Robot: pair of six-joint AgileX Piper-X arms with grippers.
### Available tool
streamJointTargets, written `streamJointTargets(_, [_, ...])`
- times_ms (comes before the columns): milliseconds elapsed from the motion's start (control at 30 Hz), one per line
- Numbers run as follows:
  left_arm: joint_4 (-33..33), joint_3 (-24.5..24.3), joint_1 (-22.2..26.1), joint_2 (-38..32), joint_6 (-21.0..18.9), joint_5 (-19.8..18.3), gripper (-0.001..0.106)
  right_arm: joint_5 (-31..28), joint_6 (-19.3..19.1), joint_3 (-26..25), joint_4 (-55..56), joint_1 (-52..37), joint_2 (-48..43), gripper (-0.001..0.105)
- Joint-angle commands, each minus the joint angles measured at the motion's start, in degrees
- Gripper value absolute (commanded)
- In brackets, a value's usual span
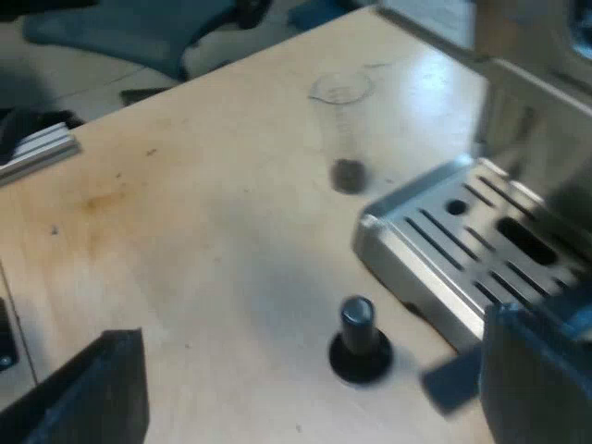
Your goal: Pour the beans into the coffee machine
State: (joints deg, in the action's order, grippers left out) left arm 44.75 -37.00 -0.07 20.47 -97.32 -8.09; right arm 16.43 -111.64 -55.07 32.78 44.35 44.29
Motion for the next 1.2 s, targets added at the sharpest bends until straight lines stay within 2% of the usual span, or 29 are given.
streamJointTargets(33, [-2.8, 1.5, -0.3, 0.1, -0.3, 0.1, 0.078, 0.0, -0.4, -0.7, -3.6, 1.7, 2.1, 0.079])
streamJointTargets(233, [-9.7, 6.3, -0.3, 0.2, -0.3, 0.1, 0.078, -2.6, 0.0, -0.6, -7.3, 2.6, 6.4, 0.079])
streamJointTargets(767, [-26.0, 20.1, -0.3, 0.2, -0.3, 0.1, 0.078, -2.6, 0.0, -0.6, -8.2, 2.6, 8.8, 0.079])
streamJointTargets(867, [-29.0, 22.3, -0.3, 0.2, -0.6, 2.2, 0.078, -2.6, 1.8, -0.6, -8.2, 2.6, 8.8, 0.079])
streamJointTargets(933, [-30.2, 23.2, -0.3, 0.2, -1.6, 5.6, 0.079, -2.6, 2.4, -0.6, -8.2, 2.6, 8.8, 0.079])
streamJointTargets(967, [-30.7, 23.4, -0.3, 0.2, -1.7, 5.9, 0.080, -2.6, 2.4, -0.6, -8.2, 2.6, 8.8, 0.079])
streamJointTargets(1067, [-33.3, 24.6, -0.3, 0.2, -1.8, 5.7, 0.084, -2.6, 2.4, -0.6, -8.2, 2.6, 8.8, 0.079])
streamJointTargets(1200, [-37.0, 26.9, -0.3, 0.8, -1.9, 2.6, 0.085, -2.6, 2.4, -0.6, -8.2, 2.6, 8.8, 0.079])
